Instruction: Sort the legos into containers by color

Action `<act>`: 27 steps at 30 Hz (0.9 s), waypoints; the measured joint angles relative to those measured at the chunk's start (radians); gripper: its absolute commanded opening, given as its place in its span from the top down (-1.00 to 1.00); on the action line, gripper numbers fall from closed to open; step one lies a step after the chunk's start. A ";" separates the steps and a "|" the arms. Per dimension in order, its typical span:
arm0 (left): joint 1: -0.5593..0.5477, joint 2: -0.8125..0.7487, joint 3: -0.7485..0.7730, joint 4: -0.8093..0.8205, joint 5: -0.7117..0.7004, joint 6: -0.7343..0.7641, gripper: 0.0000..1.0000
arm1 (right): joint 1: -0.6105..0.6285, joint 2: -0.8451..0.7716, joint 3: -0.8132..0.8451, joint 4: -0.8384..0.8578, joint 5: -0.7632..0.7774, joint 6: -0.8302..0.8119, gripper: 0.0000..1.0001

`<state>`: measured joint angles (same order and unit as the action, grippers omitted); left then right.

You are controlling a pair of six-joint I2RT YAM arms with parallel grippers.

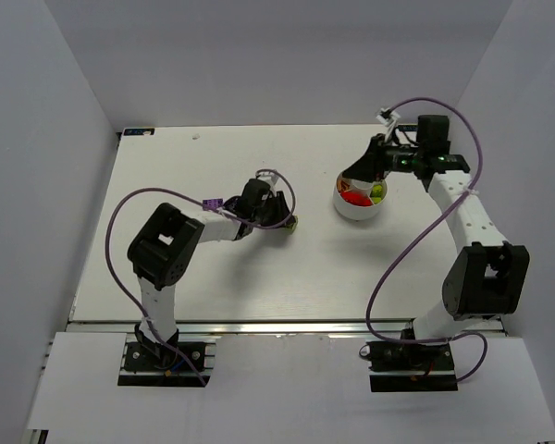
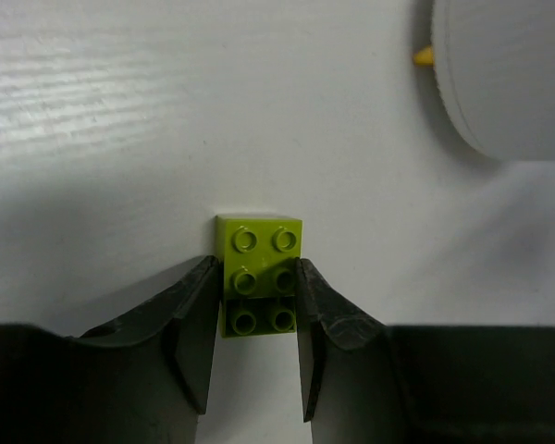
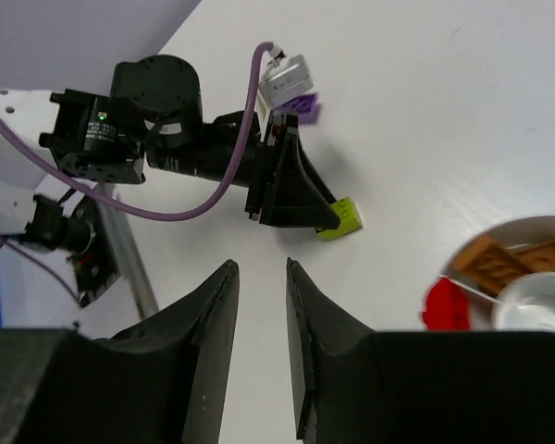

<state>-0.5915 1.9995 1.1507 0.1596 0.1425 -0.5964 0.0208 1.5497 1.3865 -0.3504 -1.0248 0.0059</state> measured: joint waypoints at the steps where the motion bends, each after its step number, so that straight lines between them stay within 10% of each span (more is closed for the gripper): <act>1: 0.000 -0.029 -0.053 0.032 0.023 -0.006 0.46 | 0.025 0.005 0.000 -0.029 0.008 -0.014 0.31; 27: -0.013 -0.373 -0.457 0.485 0.218 -0.101 0.46 | 0.318 0.236 0.006 -0.184 0.212 0.307 -0.16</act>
<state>-0.6048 1.6268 0.6933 0.6445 0.3607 -0.6971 0.3386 1.7859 1.3922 -0.5346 -0.8131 0.3130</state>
